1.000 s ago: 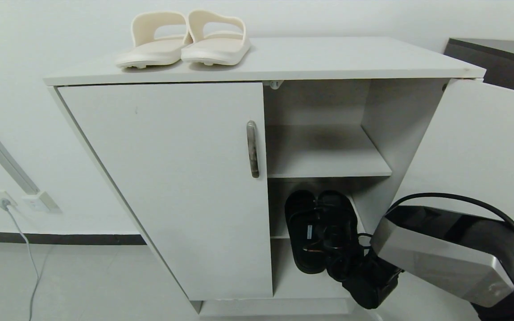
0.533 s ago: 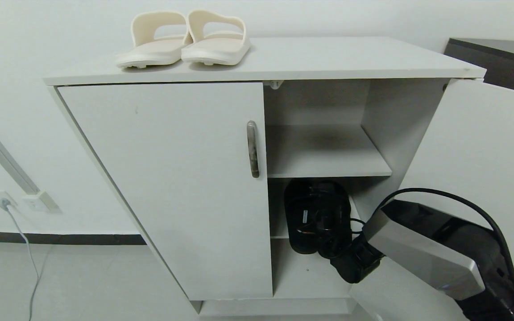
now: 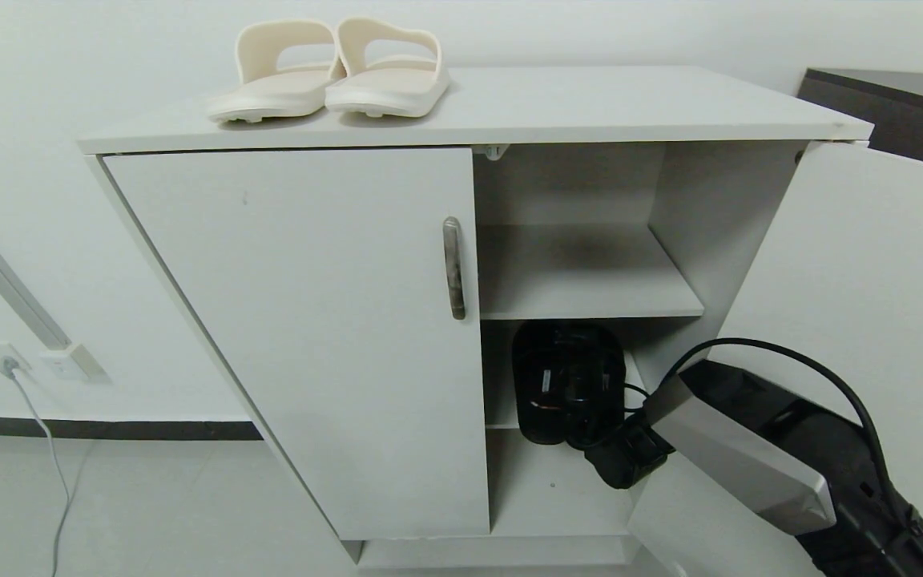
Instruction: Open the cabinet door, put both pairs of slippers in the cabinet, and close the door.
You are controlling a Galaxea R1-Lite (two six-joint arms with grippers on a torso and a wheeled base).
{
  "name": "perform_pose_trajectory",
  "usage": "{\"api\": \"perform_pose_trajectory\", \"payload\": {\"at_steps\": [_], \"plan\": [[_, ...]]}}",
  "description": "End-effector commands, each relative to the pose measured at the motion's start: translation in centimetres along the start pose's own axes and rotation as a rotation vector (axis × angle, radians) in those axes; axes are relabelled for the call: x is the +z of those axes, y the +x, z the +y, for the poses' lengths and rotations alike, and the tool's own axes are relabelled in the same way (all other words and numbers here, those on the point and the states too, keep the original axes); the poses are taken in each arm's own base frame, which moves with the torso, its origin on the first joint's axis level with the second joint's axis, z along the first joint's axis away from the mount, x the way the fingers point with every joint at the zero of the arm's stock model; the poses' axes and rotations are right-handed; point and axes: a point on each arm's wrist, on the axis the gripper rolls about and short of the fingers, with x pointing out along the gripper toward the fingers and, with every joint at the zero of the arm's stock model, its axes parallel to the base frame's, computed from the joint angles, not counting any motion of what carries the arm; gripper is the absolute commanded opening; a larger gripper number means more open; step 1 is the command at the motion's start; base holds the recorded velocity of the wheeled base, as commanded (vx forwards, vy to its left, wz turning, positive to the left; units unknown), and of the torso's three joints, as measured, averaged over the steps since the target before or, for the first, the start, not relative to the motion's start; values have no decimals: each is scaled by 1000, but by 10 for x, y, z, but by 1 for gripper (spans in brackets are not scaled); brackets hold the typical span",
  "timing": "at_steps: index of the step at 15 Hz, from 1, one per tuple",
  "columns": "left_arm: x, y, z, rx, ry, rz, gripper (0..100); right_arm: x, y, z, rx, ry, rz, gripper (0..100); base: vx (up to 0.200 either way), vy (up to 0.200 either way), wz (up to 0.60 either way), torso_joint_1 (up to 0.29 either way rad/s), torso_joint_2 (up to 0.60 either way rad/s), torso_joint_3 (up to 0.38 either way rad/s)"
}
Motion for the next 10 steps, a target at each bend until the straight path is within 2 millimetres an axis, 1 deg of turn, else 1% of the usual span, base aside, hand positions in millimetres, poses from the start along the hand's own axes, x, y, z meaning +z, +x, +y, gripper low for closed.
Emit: {"api": "perform_pose_trajectory", "payload": {"at_steps": [1, 4, 5, 8, 10], "plan": [[0, 0, 0, 1, 0, 1, 0, -5, 3, -1, -4, -3, 4, 0, 0, 0, 0, 0, 0, 0], [0, 0, 0, 1, 0, 1, 0, -4, 3, -1, -4, -2, 2, 0, 0, 0, 0, 0, 0, 0], [0, 0, 0, 1, -2, 1, 0, -5, 3, -1, -4, -3, 4, 100, 0, 0, 0, 0, 0, 0], [0, 0, 0, 1, -3, 1, 0, -8, 2, -2, -9, -18, 24, 100, 0, 0, 0, 0, 0, 0], [0, 0, 0, 1, -2, 1, 0, -7, -5, -4, -13, -27, 34, 100, 0, 0, 0, 0, 0, 0]]}}
